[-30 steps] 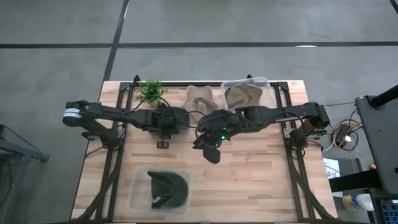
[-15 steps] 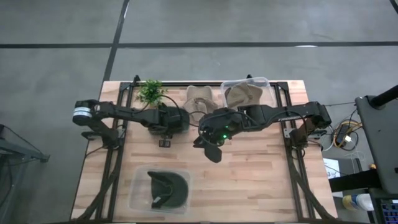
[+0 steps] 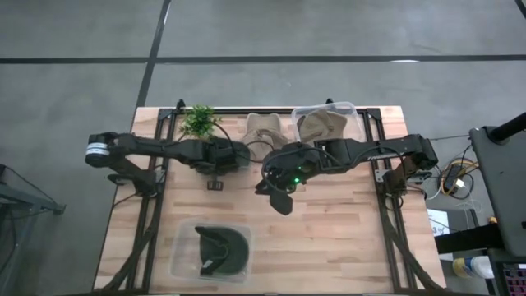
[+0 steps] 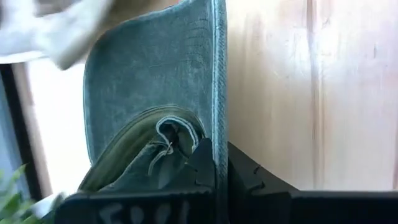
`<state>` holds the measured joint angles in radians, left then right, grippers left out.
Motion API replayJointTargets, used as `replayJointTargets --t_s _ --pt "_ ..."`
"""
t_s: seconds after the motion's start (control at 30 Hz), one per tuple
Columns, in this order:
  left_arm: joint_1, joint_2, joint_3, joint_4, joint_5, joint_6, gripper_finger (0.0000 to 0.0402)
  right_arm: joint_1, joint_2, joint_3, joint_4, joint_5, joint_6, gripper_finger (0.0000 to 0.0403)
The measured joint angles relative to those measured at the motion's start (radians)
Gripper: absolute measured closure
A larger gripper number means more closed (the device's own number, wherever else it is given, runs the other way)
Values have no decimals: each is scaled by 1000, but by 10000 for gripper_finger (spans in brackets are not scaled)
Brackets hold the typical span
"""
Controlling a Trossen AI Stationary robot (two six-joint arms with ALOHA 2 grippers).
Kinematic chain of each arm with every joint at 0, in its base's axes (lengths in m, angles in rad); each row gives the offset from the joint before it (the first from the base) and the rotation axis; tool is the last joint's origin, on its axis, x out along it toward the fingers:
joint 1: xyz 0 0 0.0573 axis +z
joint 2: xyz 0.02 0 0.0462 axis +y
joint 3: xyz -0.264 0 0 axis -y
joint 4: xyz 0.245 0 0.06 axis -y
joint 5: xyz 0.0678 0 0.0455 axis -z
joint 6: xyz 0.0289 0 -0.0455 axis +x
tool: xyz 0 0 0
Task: Pick & Place hat
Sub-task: Put the green cap into the bottom transparent bin
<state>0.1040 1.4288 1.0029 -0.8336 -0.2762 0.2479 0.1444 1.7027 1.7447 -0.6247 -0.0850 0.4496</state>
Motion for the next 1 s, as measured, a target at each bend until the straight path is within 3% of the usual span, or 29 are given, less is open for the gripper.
replayJointTargets --t_s 0.37,0.57,0.87,1.0 --pt "0 -142 181 -252 -35 -26 396 -1 0 0 0 13 23 333" --pt "-3 -194 306 -353 -81 -59 396 -2 0 0 1 150 82 339" --pt "-10 -224 480 -392 -169 -61 396 -58 10 -4 6 384 428 346" --pt "-23 -222 528 -396 -174 -64 396 -85 10 -7 32 424 545 346"
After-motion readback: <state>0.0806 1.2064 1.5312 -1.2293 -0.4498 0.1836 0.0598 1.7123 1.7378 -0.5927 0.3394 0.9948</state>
